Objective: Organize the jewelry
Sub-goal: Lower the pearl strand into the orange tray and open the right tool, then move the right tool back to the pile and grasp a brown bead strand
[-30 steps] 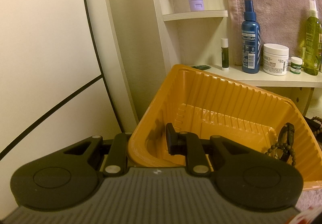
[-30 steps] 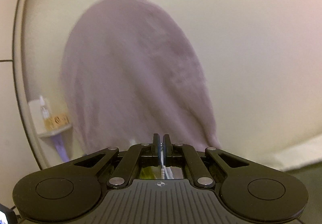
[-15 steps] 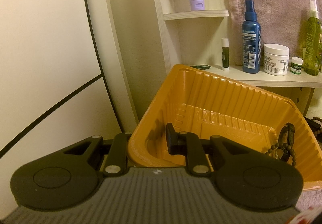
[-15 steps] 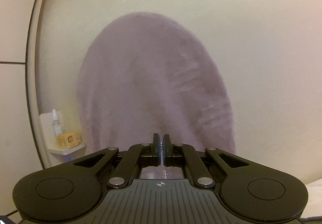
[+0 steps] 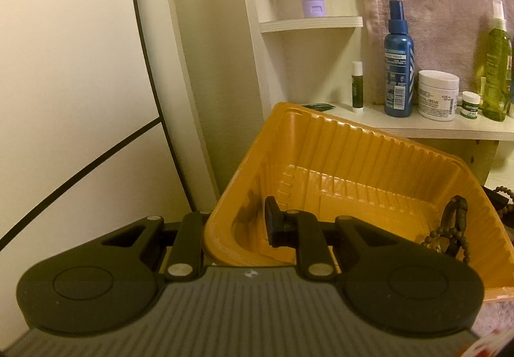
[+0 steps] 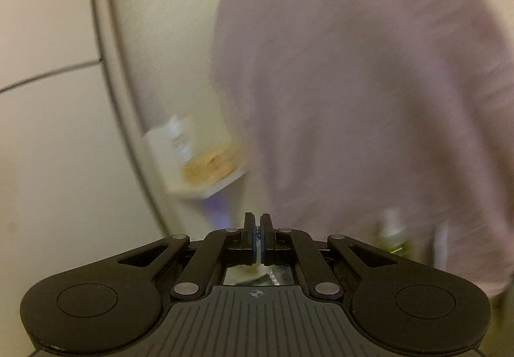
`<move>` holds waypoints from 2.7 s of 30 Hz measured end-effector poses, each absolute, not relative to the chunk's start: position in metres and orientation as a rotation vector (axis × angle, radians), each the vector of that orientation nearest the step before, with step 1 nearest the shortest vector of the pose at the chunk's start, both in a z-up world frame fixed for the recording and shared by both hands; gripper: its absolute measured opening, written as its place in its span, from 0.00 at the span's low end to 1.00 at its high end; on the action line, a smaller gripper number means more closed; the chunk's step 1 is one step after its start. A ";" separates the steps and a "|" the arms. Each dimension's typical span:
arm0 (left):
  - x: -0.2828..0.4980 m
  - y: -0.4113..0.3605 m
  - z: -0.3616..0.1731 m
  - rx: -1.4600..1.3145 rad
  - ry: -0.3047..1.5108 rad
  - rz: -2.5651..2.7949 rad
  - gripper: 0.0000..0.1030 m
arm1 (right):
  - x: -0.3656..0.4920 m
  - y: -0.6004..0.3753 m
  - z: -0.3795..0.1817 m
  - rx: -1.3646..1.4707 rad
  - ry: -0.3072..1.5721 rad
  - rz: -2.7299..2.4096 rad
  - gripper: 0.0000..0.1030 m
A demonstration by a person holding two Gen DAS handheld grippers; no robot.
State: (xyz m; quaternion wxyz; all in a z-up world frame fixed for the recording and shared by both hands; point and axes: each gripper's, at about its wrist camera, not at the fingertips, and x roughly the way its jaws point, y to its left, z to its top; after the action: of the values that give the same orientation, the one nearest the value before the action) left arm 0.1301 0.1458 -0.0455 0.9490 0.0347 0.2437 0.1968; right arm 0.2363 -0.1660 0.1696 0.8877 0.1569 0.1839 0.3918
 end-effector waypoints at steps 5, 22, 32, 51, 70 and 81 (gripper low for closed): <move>0.129 0.146 -0.045 0.068 0.497 0.393 0.17 | 0.237 -0.110 0.129 0.327 0.517 0.906 0.02; 0.128 0.147 -0.045 0.063 0.504 0.383 0.17 | 0.237 -0.074 0.025 0.218 0.763 0.840 0.51; 0.131 0.147 -0.045 0.070 0.513 0.384 0.17 | 0.221 -0.109 0.011 0.093 0.762 0.717 0.51; 0.131 0.147 -0.048 0.072 0.518 0.383 0.18 | 0.185 -0.205 -0.055 0.110 0.882 0.478 0.51; 0.131 0.148 -0.047 0.073 0.522 0.385 0.18 | 0.192 -0.178 -0.088 -0.128 0.765 0.462 0.17; 0.132 0.148 -0.047 0.076 0.522 0.384 0.18 | 0.155 -0.173 -0.079 -0.169 0.685 0.595 0.07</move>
State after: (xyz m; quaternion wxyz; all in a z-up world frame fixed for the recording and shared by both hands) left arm 0.1318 0.1482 -0.0468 0.9473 0.0373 0.2562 0.1886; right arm 0.1555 -0.1727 -0.0788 0.8954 -0.0814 0.3304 0.2870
